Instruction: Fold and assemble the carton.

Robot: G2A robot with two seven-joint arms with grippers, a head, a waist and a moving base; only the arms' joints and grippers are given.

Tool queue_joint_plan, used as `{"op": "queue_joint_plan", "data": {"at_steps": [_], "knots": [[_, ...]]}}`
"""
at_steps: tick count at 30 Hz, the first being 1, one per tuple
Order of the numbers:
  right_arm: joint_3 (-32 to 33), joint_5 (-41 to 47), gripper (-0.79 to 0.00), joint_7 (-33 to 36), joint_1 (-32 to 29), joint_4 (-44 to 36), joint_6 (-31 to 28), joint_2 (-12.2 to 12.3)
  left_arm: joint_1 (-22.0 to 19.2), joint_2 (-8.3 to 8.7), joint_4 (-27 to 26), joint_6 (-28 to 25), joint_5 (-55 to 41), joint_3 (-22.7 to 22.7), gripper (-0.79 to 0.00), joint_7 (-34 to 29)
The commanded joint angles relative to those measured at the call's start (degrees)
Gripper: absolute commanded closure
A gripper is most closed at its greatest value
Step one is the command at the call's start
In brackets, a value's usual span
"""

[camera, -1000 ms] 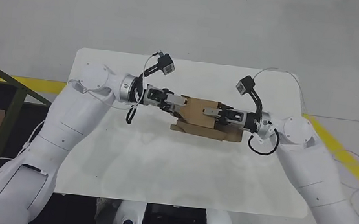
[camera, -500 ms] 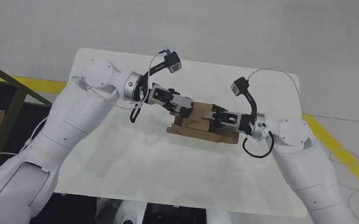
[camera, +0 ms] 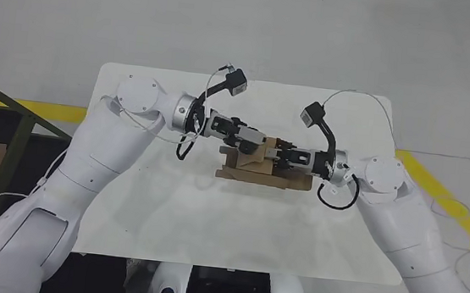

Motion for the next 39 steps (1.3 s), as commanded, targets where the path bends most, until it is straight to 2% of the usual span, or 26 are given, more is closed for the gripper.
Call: {"op": "queue_joint_plan", "data": {"at_steps": [1,10,15,30,39], "knots": [[0.5,0.3,0.000,0.0,-0.2,0.2,-0.3,0.1,0.4,0.13,-0.1,-0.4,-0.4,-0.6,-0.785,-0.1],[4.2,1.3,0.000,0.3,-2.4,-0.1,-1.1,0.8,4.5,1.34,-1.8,-1.7,-2.0,-5.1,-0.785,-0.5],[5.5,1.7,0.000,0.7,-3.7,-1.3,-1.1,1.0,5.9,1.67,-2.3,-1.4,-1.7,-6.0,-0.785,-0.2],[4.9,2.9,0.000,4.9,-4.8,-4.2,-1.0,1.0,6.0,1.85,-0.8,-0.9,-1.0,-7.1,-0.785,1.6],[2.6,2.1,0.000,6.0,-3.5,-4.6,-0.5,0.5,5.8,1.80,-0.9,-0.4,-0.7,-7.0,-0.785,1.9]]}}
